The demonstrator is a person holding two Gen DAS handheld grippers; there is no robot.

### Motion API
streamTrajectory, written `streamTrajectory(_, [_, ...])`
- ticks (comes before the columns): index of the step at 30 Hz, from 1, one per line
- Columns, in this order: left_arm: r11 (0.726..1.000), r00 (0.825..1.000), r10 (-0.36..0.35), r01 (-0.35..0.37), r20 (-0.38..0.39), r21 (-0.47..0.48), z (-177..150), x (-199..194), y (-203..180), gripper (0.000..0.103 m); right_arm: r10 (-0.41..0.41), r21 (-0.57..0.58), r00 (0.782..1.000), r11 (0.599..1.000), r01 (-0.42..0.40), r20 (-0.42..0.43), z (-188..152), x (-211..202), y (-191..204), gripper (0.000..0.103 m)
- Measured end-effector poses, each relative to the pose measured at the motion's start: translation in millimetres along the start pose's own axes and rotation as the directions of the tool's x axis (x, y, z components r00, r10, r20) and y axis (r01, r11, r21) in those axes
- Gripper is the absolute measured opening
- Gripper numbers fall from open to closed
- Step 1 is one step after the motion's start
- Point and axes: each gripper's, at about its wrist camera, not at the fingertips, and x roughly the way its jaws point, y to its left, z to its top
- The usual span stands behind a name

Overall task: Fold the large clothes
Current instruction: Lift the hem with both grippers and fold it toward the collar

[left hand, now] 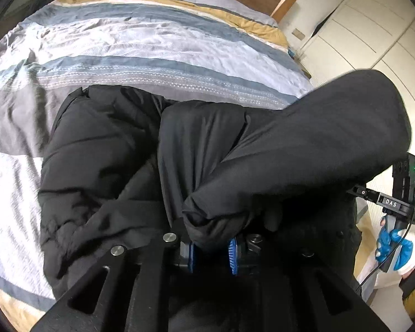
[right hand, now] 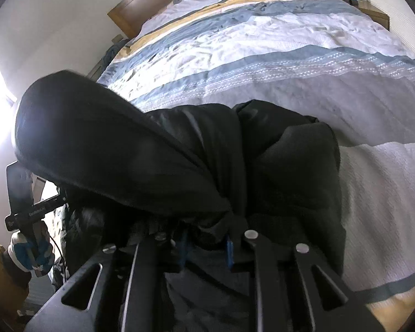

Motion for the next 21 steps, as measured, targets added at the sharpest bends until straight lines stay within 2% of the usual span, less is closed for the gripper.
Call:
streamTrajectory(9, [0.999,0.999,0.031,-0.031,-0.01,0.019,-15,-7,1,0.021,-0.019,-0.038,0.999,0.999,0.017,-0.041,0,-3,-2,0.024])
streamTrajectory(13, [0.999,0.998,0.038,-0.038,-0.041,0.001,-30,-13,8,0.032,-0.02,-0.038,0.998,0.999,0.018,-0.062,-13,-9,-5,0.024])
streamTrajectory(17, [0.998,0.997,0.045,-0.047,-0.057,-0.035,-45,-31,15,0.035,-0.042,-0.018,0.995,0.999,0.041,-0.09,-31,-25,-14,0.024])
streamTrajectory(19, [0.996,0.998,0.054,-0.057,-0.04,-0.075,-47,-49,19,0.046,-0.065,-0.016,0.994,0.998,0.064,-0.089,-38,-39,-19,0.024])
streamTrajectory(21, [0.994,0.998,0.055,-0.056,-0.015,-0.092,-46,-62,18,0.052,-0.089,-0.023,0.993,0.996,0.088,-0.073,-38,-56,-20,0.024])
